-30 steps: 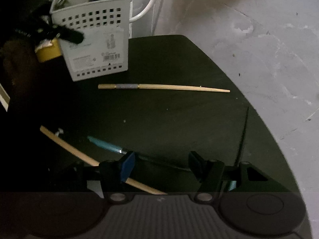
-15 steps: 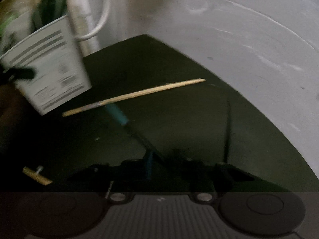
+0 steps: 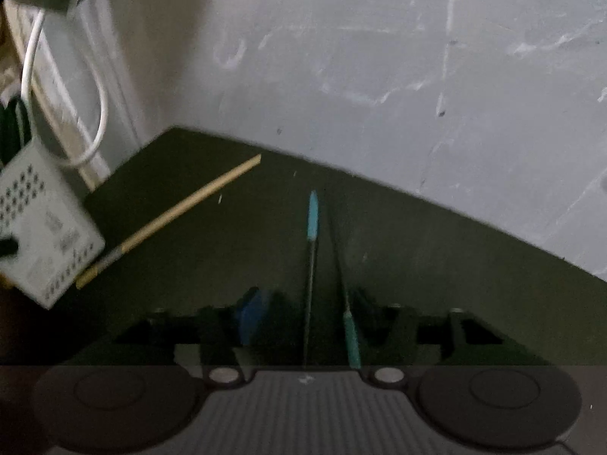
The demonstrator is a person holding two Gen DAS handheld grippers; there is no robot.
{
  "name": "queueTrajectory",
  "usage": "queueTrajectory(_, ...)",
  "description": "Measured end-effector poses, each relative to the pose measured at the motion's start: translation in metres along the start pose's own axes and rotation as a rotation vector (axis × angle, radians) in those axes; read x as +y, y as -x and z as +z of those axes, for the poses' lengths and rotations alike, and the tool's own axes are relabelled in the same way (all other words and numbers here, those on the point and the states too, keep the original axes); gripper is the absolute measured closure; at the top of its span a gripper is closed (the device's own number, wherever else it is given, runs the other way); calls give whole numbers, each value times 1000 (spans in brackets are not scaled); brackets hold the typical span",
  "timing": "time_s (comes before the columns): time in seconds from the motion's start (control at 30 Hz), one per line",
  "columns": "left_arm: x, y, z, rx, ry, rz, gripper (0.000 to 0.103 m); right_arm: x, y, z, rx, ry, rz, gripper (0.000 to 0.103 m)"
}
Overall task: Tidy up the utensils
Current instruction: 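Close the right gripper on the dark teal-tipped stick, then lift the teal-tipped stick upright with the right gripper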
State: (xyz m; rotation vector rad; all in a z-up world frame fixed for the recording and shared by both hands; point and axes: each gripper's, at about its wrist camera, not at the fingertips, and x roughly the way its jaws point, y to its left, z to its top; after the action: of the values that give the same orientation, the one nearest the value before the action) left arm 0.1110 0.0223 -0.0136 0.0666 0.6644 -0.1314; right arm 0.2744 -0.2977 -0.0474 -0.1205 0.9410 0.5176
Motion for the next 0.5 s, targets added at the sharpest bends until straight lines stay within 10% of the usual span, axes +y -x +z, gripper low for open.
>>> queueTrajectory(0.37,1,0,0,-1,-1,0,27,-5,-24,7,54,-21,-40,49)
queueTrajectory(0.5,1,0,0,0,-1,0,27,2,-25,5,35,3,-64,75)
